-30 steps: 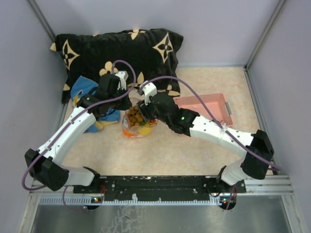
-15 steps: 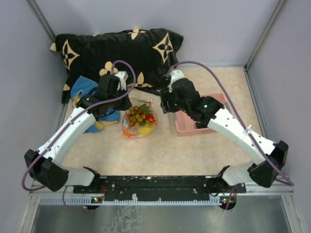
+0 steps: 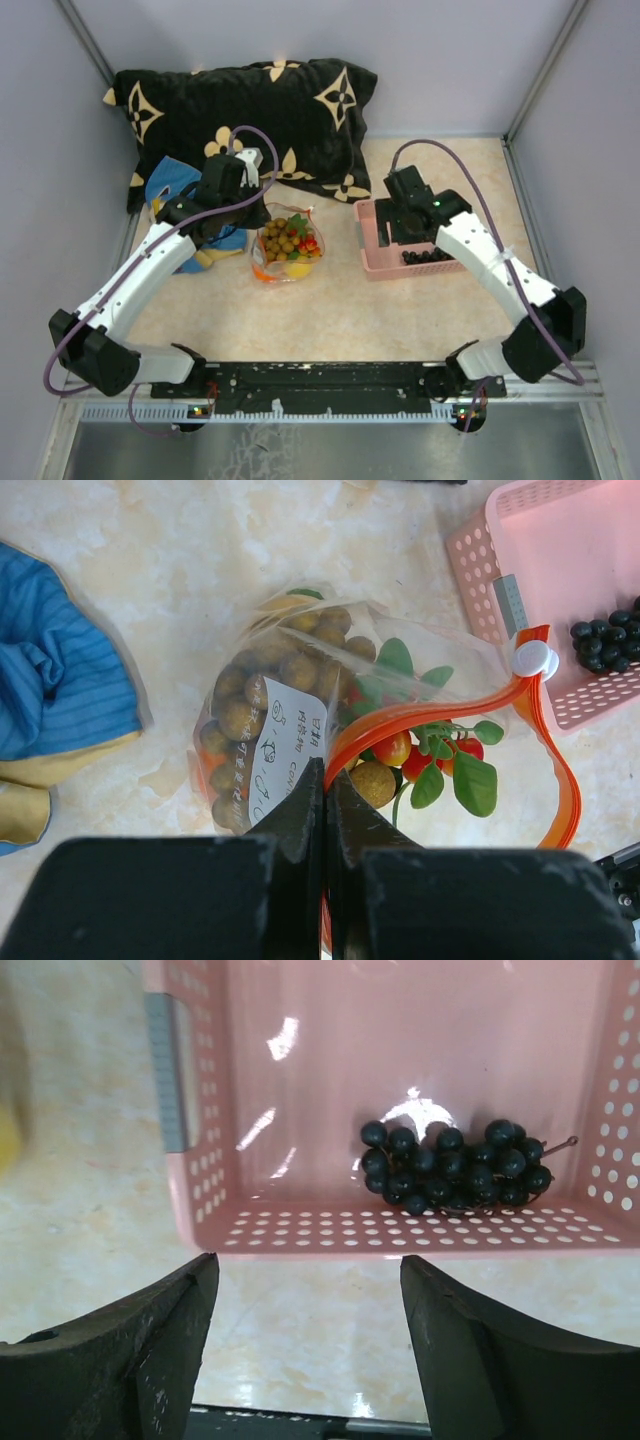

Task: Place the food in the zip-top bag and seal the zipper
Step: Pick up the fake fruit from the bin.

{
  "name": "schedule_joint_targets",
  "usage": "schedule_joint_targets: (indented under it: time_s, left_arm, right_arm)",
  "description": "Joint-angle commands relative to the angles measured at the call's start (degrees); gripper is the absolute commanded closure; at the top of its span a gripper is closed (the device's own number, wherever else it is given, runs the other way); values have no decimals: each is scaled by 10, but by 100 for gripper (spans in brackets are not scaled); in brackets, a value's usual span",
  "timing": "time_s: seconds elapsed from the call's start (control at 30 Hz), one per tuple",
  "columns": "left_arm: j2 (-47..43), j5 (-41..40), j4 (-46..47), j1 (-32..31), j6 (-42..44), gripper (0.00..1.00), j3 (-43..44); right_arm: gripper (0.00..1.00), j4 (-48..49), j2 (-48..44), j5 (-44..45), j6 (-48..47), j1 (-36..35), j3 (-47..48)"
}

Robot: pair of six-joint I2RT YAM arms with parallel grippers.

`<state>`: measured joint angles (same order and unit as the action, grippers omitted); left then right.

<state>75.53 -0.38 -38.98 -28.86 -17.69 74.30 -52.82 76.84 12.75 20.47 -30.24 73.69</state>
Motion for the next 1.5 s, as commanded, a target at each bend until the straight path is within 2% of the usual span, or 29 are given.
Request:
schedule_joint_targets:
  time_s: [0.0, 0.4, 0.77, 0.93, 1.2, 1.47]
  left_arm:
    - [-14, 5, 12, 1, 6, 100, -2]
    - [-12, 4, 6, 1, 6, 100, 6]
    - [-3, 7, 4, 1, 7, 100, 10]
    - [1, 6, 5, 1, 7, 100, 12]
    - [3, 7, 5, 1, 6, 100, 12]
    - [2, 5, 6, 1, 7, 100, 12]
  right_arm:
    - [26, -16, 51, 37, -43, 9, -19]
    - [19, 65, 192, 46, -112, 60, -55]
    - [27, 132, 254, -6, -138, 112, -92]
    - [41, 157, 270, -27, -141, 138, -95]
    - [81, 160, 282, -47, -138, 154, -49]
    - [98, 147, 226, -62, -133, 154, -20]
